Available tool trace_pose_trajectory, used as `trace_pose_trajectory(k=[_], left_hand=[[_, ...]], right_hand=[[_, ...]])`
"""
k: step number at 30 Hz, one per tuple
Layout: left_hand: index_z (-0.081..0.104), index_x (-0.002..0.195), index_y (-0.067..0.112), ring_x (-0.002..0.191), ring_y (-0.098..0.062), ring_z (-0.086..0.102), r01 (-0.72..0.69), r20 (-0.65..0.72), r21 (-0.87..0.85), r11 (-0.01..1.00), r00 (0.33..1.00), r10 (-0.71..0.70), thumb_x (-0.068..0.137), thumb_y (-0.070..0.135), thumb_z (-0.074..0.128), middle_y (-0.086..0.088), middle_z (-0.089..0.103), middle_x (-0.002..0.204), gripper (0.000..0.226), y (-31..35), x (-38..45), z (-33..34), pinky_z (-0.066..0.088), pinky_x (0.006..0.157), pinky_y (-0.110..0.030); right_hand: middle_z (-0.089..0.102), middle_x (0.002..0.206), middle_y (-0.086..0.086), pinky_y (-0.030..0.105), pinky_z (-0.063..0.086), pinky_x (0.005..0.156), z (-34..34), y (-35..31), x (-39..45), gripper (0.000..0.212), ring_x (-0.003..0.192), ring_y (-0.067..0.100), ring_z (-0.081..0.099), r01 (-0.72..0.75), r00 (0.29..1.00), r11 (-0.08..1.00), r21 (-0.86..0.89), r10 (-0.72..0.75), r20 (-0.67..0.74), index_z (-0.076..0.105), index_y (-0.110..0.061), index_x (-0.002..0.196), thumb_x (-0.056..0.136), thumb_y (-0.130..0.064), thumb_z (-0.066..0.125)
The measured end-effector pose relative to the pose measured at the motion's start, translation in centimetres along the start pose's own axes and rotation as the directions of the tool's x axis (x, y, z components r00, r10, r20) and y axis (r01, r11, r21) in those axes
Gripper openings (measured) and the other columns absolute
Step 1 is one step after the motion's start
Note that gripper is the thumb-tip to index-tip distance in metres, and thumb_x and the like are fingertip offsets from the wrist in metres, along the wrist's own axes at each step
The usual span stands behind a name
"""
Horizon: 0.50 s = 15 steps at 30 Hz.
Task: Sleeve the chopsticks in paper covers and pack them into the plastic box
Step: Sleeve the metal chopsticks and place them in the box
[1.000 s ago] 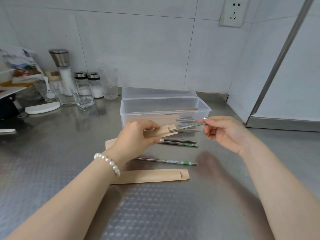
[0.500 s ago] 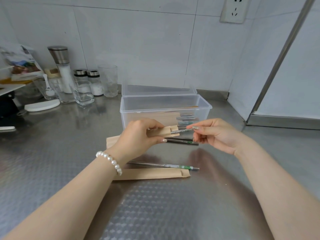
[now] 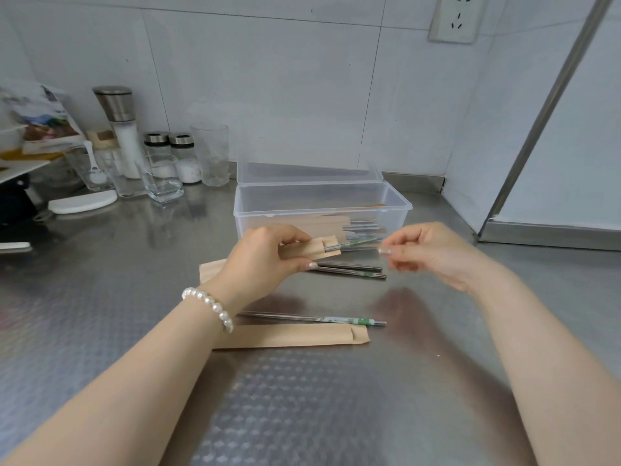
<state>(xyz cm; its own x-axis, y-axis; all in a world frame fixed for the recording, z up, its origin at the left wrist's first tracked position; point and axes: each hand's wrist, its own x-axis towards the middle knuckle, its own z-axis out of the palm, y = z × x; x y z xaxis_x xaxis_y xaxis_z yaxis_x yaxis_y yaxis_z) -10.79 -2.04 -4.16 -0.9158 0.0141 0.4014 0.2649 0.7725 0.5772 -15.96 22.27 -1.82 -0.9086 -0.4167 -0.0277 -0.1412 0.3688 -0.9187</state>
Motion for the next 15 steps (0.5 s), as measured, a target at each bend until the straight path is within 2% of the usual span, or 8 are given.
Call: trace_pose_trajectory(k=[1, 3, 6, 10, 15], left_hand=[[0.067, 0.101, 0.021, 0.084, -0.01, 0.054, 0.018, -0.018, 0.001, 1.0, 1.0, -0.018, 0.07, 0.027, 0.078, 0.008, 0.064, 0.088, 0.033, -0.1, 0.1, -0.2, 0.041, 0.077, -0.023], [0.067, 0.1, 0.021, 0.082, -0.01, 0.053, 0.041, -0.049, 0.004, 0.999, 0.998, -0.041, 0.07, 0.026, 0.078, 0.009, 0.062, 0.085, 0.033, -0.3, 0.1, -0.5, 0.041, 0.076, -0.023], [0.067, 0.1, 0.021, 0.083, -0.011, 0.054, 0.046, -0.053, 0.012, 0.999, 0.998, -0.045, 0.069, 0.025, 0.078, 0.008, 0.063, 0.086, 0.033, -0.3, 0.1, -0.6, 0.041, 0.077, -0.024], [0.067, 0.101, 0.019, 0.084, -0.01, 0.052, 0.045, -0.044, 0.015, 0.999, 0.998, -0.045, 0.07, 0.024, 0.077, 0.009, 0.061, 0.086, 0.033, -0.2, 0.0, -0.6, 0.038, 0.077, -0.021], [0.067, 0.102, 0.019, 0.082, -0.009, 0.051, 0.037, -0.043, 0.024, 0.999, 0.998, -0.036, 0.07, 0.024, 0.077, 0.009, 0.06, 0.086, 0.033, -0.1, 0.0, -0.6, 0.037, 0.075, -0.019]], right_hand=[[0.063, 0.056, 0.001, 0.019, 0.039, 0.054, -0.2, -0.3, -0.2, 0.015, 0.05, 0.008, 0.053, -0.001, 1.0, 0.987, -0.161, 0.004, 0.019, 0.069, -0.01, 0.075, 0.064, -0.015, 0.079], [0.061, 0.057, 0.0, 0.013, 0.041, 0.053, 0.2, -0.9, -0.6, 0.013, 0.051, 0.005, 0.053, 0.008, 0.984, 0.927, -0.376, 0.059, 0.165, 0.068, -0.013, 0.068, 0.066, -0.009, 0.08], [0.059, 0.058, -0.004, 0.019, 0.041, 0.058, 2.2, -1.2, -0.8, 0.019, 0.055, 0.005, 0.051, 0.068, 0.921, 0.88, -0.47, 0.125, 0.368, 0.066, -0.019, 0.068, 0.065, -0.011, 0.082], [0.061, 0.06, -0.005, 0.029, 0.042, 0.063, 3.4, -0.5, -0.2, 0.016, 0.058, 0.008, 0.052, 0.113, 0.91, 0.826, -0.552, 0.137, 0.391, 0.066, -0.02, 0.068, 0.069, -0.013, 0.079], [0.056, 0.054, -0.012, 0.026, 0.04, 0.058, 3.0, -0.3, -0.1, 0.013, 0.052, 0.004, 0.045, 0.097, 0.926, 0.774, -0.625, 0.16, 0.341, 0.066, -0.021, 0.067, 0.074, -0.023, 0.076]])
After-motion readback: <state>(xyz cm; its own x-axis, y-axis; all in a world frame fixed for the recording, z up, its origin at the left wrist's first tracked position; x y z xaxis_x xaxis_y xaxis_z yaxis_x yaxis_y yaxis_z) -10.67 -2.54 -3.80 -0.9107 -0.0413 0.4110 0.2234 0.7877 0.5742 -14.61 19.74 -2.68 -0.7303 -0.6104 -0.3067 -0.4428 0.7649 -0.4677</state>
